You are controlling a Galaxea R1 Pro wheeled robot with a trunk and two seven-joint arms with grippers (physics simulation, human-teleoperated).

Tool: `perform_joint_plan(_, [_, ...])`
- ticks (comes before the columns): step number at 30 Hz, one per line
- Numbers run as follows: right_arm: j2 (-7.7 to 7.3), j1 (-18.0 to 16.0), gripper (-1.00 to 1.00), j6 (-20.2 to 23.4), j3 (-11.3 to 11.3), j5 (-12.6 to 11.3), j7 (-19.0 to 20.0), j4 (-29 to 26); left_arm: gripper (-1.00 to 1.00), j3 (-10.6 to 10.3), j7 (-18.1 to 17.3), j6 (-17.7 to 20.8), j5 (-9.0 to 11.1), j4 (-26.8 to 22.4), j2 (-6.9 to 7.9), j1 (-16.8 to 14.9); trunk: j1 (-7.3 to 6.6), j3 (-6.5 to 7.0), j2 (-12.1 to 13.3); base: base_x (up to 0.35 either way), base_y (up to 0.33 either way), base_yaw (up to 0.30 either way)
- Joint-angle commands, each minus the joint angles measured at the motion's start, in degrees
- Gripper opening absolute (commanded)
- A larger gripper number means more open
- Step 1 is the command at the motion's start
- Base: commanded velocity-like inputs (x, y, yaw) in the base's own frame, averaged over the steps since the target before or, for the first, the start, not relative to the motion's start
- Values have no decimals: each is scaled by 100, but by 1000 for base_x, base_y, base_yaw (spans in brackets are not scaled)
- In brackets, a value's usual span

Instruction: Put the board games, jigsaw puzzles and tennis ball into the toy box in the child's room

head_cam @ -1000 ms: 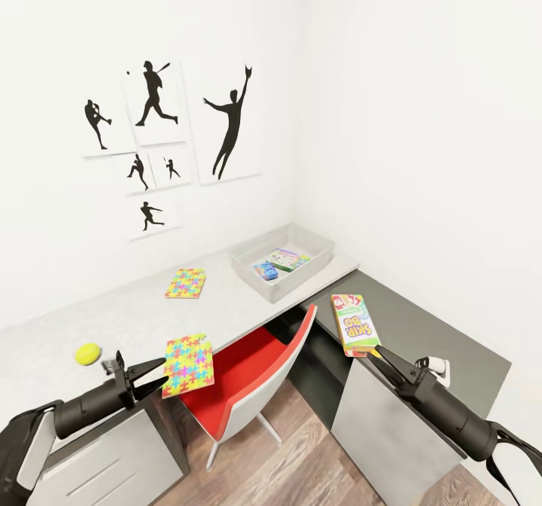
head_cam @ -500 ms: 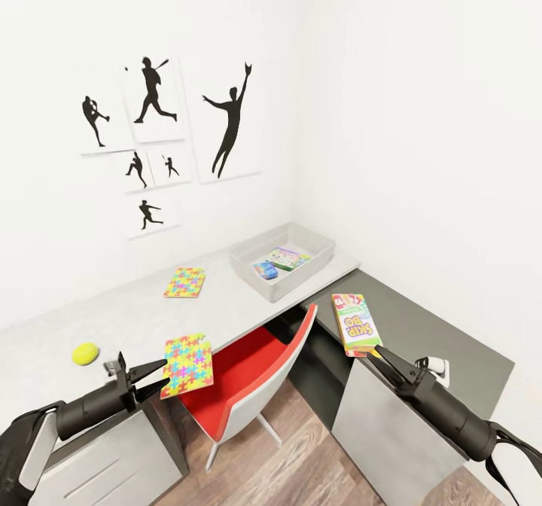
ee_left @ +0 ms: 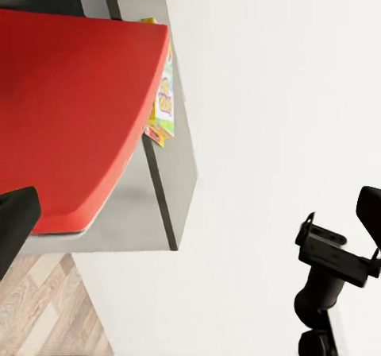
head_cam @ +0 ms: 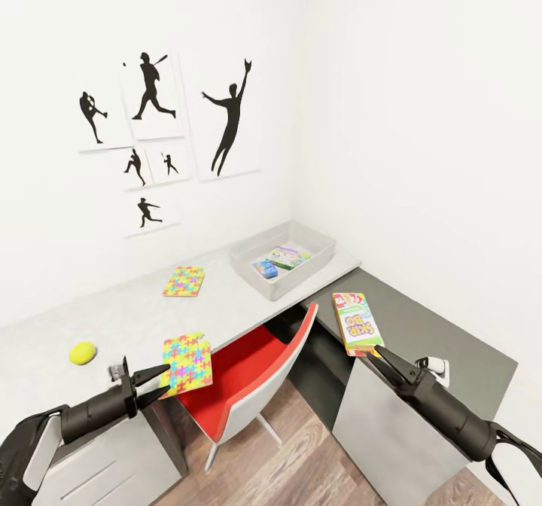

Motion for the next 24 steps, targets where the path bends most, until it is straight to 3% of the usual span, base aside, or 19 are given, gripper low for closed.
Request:
perform_joint_plan(1, [1, -4, 100, 38, -4, -31, -4, 1, 100, 6, 37, 32, 2, 8, -1, -7, 24, -27, -49, 0, 0, 0])
perform_joint_plan(24, [-2, -5, 100, 38, -4, -31, -29, 2, 100, 5, 568, 32, 4, 438, 11, -134, 529, -440, -972, 0, 0, 0])
